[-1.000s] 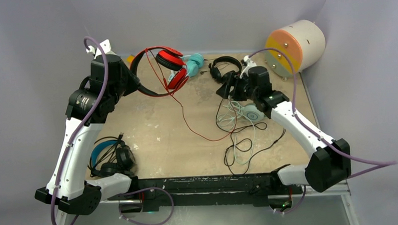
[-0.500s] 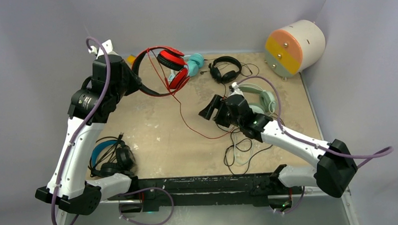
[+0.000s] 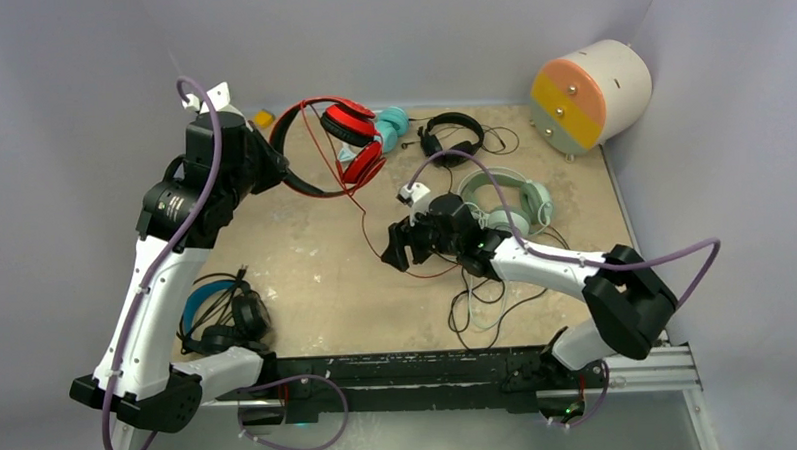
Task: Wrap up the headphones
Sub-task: Wrap the headphones cable around the headphones.
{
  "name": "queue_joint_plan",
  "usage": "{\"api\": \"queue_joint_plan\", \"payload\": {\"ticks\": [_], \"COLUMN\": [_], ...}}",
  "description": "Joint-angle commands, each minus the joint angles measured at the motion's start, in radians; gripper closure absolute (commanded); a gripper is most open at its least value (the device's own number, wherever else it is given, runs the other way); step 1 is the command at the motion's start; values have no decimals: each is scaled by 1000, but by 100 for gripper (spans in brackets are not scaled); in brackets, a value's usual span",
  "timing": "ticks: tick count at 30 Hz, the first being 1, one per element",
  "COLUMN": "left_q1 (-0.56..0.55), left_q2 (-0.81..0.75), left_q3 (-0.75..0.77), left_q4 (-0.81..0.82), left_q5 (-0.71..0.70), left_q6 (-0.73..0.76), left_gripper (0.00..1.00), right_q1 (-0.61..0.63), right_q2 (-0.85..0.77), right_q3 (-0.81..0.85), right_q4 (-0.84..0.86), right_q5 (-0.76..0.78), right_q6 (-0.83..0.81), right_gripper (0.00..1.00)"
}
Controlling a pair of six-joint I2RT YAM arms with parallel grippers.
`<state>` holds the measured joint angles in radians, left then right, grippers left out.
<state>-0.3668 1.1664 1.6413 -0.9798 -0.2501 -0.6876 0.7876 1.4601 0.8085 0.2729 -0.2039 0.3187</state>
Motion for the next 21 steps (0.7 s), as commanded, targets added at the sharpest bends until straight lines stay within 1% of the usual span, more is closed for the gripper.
{"api": "queue_joint_plan", "payload": {"ticks": [1,4,8,16,18,20,21], "left_q1": [6,6,6,6,6,7,6], "left_q2": [-39,-36,-33,-36,-37,-37,-39], "left_q3": [11,12,14,24,28,29,28], "left_q4": [110,112,113,103,100,98,97], "left_q5": [50,54,73,95,104,115,119], "left_q6": [-14,-11,-9,-4,-3,0,0], "left_gripper": [100,100,100,100,100,100,100], "right_q1": [19,30,39,39,39,39,39], "right_q2": [23,48,101,191,206,207,202], "right_q3": [5,-12,-12,10,15,12,1], "right_q4": [45,82,92,119,118,116,119], "right_q5": [-76,-113,-84,-75,-76,-92,-107], "right_q6": [-154,-159,-158,-146,-140,-134,-110], "right_gripper": [28,28,30,43,51,65,75]}}
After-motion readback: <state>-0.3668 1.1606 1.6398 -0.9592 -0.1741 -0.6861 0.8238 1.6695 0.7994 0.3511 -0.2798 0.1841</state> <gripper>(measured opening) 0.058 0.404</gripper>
